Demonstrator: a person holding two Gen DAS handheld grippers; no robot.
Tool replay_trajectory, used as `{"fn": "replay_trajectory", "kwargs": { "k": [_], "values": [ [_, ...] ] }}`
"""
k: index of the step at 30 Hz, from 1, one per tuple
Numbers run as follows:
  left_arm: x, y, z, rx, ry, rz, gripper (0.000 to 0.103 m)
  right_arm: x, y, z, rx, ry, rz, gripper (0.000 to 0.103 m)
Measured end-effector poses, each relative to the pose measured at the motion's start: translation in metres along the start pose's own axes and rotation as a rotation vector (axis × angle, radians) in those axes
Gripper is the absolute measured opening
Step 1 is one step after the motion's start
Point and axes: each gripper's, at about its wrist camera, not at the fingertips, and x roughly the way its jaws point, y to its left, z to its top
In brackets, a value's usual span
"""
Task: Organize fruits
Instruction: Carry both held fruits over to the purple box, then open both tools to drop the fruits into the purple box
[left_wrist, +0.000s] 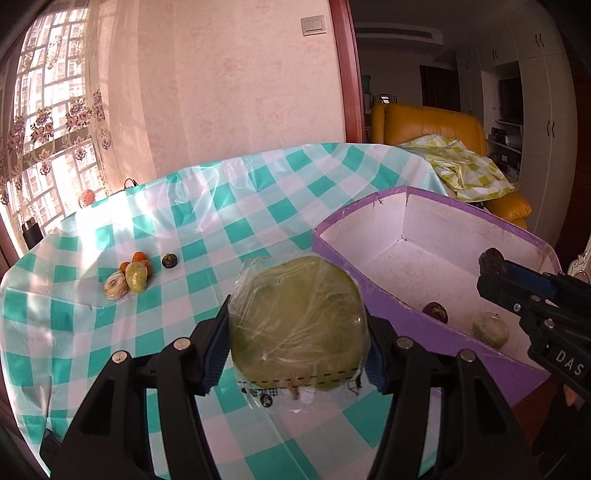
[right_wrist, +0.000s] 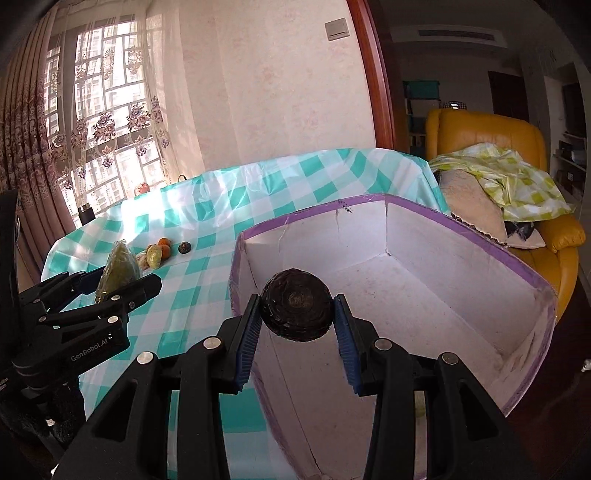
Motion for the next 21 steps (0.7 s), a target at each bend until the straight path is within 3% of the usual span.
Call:
{"fn": "replay_trajectory", "kwargs": {
  "k": [4,10,17,21],
  "values": [
    [0.015,-0.031,0.024,0.054,0.031,-0.089,0.06,0.005,-0.035,0.004,0.052,0.04,-0.079,0.04],
    [0.062,-0.082,0.052,0.15,0.168,-0.18,0.06,0.021,-0.066,0.003,0.061,0.151,-0.18,0.04],
    [0.142,-0.116,0.05,0.165,0.473,-0.189,0.06,0.05,-0.063,-0.001,-0.044,0.304,-0.204,0.041],
    [0.159,-0.121,0.044,0.193,0.496,-0.14,0.06,0.06,-0.062,0.003,-0.079,0.34,-0.228,0.041]
  ]
}}
